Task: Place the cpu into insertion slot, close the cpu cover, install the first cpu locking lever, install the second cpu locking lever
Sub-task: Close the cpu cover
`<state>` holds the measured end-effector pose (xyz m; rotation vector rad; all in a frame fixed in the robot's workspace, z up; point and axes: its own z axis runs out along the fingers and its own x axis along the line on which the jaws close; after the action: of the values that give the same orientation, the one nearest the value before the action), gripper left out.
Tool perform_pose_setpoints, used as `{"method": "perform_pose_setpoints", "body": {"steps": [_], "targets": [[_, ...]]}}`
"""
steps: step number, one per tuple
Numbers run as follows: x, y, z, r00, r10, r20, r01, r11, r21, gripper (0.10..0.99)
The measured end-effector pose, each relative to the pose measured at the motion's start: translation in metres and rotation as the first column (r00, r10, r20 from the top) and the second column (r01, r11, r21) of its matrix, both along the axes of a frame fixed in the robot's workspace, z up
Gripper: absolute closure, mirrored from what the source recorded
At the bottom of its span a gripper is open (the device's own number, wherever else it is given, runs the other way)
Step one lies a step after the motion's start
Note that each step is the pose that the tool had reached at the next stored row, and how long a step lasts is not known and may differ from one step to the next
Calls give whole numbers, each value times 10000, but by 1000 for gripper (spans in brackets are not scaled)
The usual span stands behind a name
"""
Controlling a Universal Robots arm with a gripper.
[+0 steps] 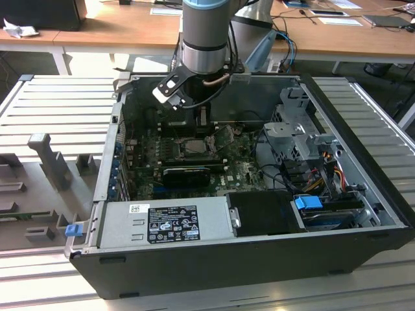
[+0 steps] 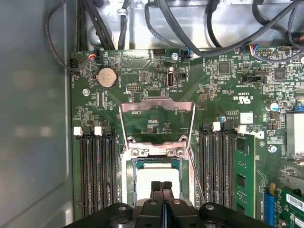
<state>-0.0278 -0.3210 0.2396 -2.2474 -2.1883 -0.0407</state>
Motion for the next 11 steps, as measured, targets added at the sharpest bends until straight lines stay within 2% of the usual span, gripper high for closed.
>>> {"method": "perform_pose_setpoints", "body": {"steps": [9,11], "targets": [[50,0,66,10000,0,-3,0,10000,-1,980],[51,1,105,10000,-1,-2,1,10000,0,980]]}}
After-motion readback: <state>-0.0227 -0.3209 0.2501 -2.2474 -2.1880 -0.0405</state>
